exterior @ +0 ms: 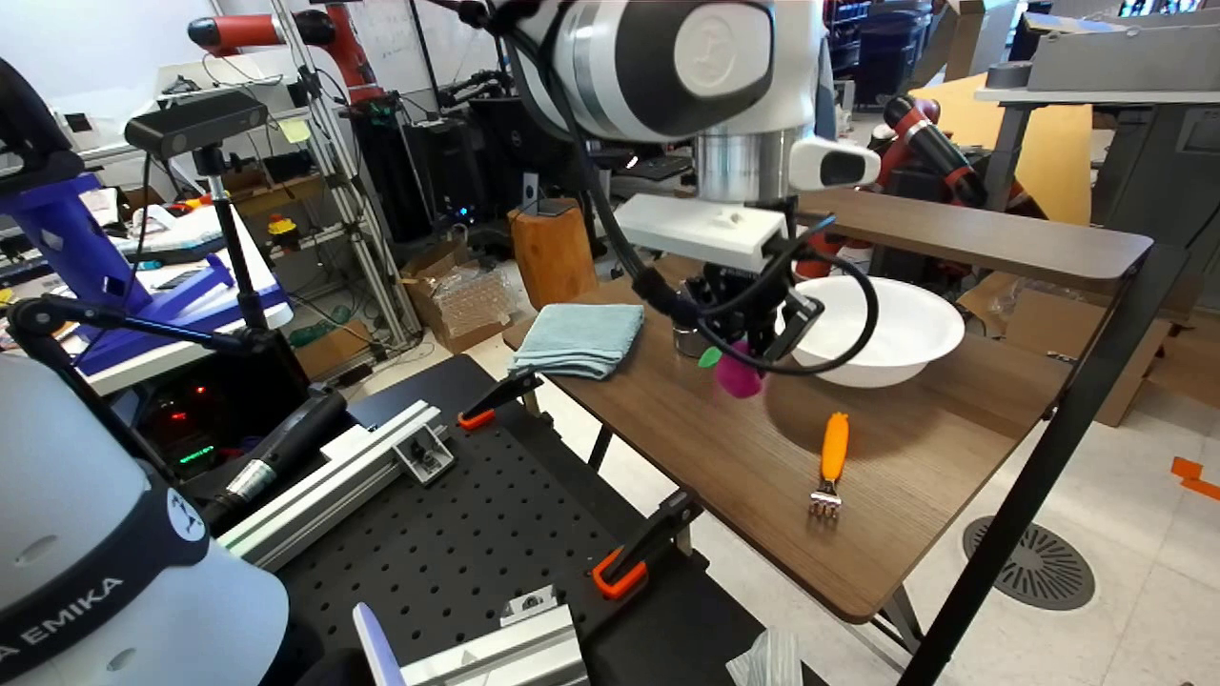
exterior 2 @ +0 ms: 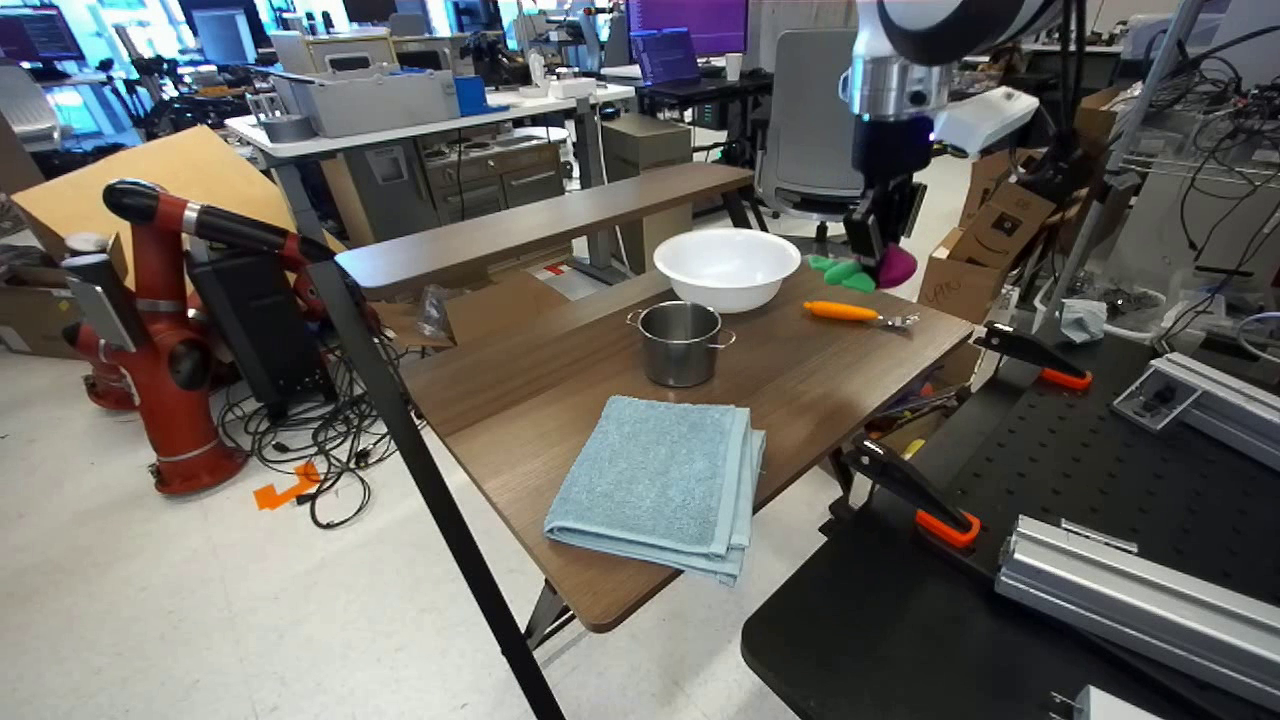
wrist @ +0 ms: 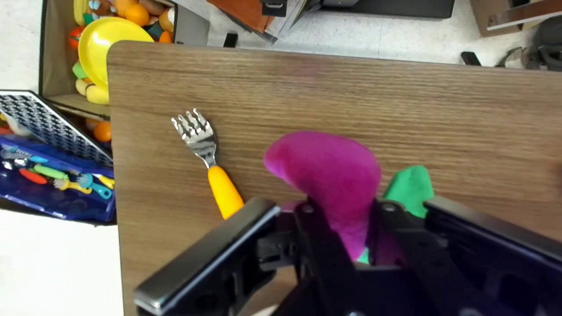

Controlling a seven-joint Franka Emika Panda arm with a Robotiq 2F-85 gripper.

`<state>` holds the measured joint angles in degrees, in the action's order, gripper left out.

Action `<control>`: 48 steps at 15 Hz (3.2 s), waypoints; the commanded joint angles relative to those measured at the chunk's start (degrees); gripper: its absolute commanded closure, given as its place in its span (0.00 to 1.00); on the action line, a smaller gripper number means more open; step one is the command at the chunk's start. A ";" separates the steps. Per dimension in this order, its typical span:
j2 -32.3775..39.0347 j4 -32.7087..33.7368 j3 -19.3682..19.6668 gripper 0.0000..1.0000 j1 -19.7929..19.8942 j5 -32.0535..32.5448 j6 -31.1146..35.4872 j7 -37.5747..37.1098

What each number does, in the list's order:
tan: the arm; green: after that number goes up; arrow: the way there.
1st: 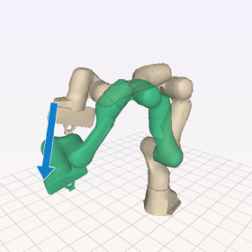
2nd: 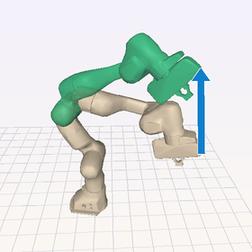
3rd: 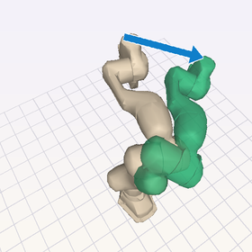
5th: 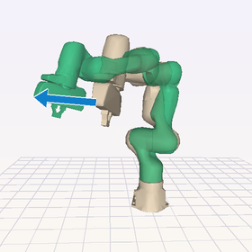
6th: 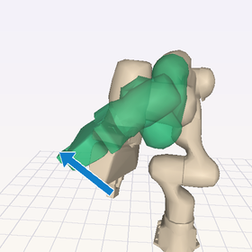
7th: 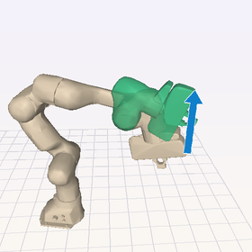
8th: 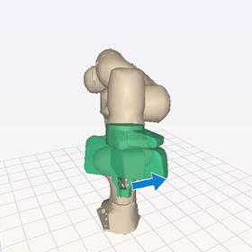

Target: Move the plush toy from right to left

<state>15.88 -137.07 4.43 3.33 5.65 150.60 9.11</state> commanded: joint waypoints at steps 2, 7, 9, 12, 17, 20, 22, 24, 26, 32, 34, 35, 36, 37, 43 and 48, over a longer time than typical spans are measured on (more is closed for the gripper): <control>-12.60 -4.13 -2.82 0.95 -0.43 -3.17 -3.72 0.25; -20.07 -1.51 -6.16 0.95 -4.32 -4.71 -10.72 -3.86; -20.46 0.39 -7.86 0.95 -6.08 -4.21 -12.34 -7.09; -18.34 4.75 -10.32 0.95 -8.47 -4.11 -13.74 -11.13; -12.22 13.49 -12.64 0.95 -10.83 -3.07 -16.81 -16.71; -6.50 19.58 -12.63 0.95 -11.68 -2.79 -18.66 -18.19; -2.26 23.73 -12.26 0.95 -12.25 -2.42 -19.62 -19.18; 2.13 28.17 -11.89 0.95 -12.97 -1.98 -21.30 -20.63; 6.30 32.33 -11.40 0.95 -14.04 -1.24 -22.24 -22.50; 18.41 44.44 -9.07 0.95 -17.73 -0.33 -25.55 -27.56; 22.21 48.11 -8.22 0.95 -18.84 -0.44 -26.22 -28.99; 23.87 49.85 -7.77 0.95 -19.43 -0.37 -26.59 -29.76; 25.59 51.58 -7.34 0.95 -19.97 -0.34 -26.97 -30.45; 27.25 53.28 -6.89 0.95 -20.56 -0.17 -27.23 -31.07; 36.44 63.95 -4.79 0.95 -22.51 -0.32 -30.99 -33.94; 44.02 72.79 -3.73 0.95 -22.91 -0.72 -35.35 -35.14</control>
<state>54.85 -72.37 -0.63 -18.33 4.60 120.49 -24.26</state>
